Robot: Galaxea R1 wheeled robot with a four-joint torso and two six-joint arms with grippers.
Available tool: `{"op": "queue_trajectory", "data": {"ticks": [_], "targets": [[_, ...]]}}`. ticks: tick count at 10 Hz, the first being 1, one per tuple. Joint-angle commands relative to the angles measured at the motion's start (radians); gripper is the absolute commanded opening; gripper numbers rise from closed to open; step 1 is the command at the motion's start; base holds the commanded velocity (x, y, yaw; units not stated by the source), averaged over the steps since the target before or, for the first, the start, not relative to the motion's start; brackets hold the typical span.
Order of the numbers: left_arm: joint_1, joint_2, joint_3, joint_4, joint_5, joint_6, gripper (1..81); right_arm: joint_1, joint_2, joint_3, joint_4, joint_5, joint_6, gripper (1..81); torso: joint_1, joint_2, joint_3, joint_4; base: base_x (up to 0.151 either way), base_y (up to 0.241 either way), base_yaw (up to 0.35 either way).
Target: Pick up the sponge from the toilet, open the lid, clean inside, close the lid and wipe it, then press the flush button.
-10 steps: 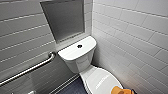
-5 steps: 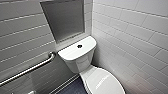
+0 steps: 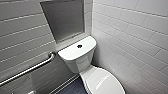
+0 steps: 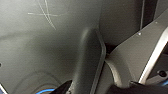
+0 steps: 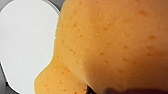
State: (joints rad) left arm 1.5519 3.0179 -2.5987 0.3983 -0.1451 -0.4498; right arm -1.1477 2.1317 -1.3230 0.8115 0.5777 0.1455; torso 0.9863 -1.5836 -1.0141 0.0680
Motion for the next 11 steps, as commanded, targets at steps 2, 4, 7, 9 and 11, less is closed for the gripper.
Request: {"op": "queue_trajectory", "data": {"ticks": [2, 4, 7, 9, 11], "targets": [[0.023, 0.000, 0.003, 0.016, 0.070, 0.000, 81.1, 0.091, -0.132, 0.208, -0.104, 0.001, -0.029, 1.0, 0.000, 0.000, 0.000, 0.000, 0.000, 0.000, 0.000], [0.021, 0.001, 0.003, 0.016, 0.070, 0.000, 81.1, 0.182, -0.122, 0.251, -0.066, -0.016, -0.103, 1.0, 0.000, 0.000, 0.000, 0.000, 0.000, 0.000, 0.000], [0.018, 0.006, 0.003, 0.016, 0.071, 0.000, 81.1, 0.313, -0.025, 0.170, 0.038, -0.113, -0.207, 1.0, 0.000, 0.000, 0.000, 0.000, 0.000, 0.000, 0.000], [0.017, 0.004, 0.003, 0.016, 0.071, 0.000, 81.1, 0.397, 0.053, 0.093, 0.077, -0.174, -0.231, 1.0, 0.000, 0.000, 0.000, 0.000, 0.000, 0.000, 0.000], [0.017, 0.003, 0.003, 0.014, 0.071, 0.000, 81.1, 0.491, 0.125, -0.023, 0.118, -0.278, -0.235, 1.0, 0.000, 0.000, 0.000, 0.000, 0.000, 0.000, 0.000]]}}
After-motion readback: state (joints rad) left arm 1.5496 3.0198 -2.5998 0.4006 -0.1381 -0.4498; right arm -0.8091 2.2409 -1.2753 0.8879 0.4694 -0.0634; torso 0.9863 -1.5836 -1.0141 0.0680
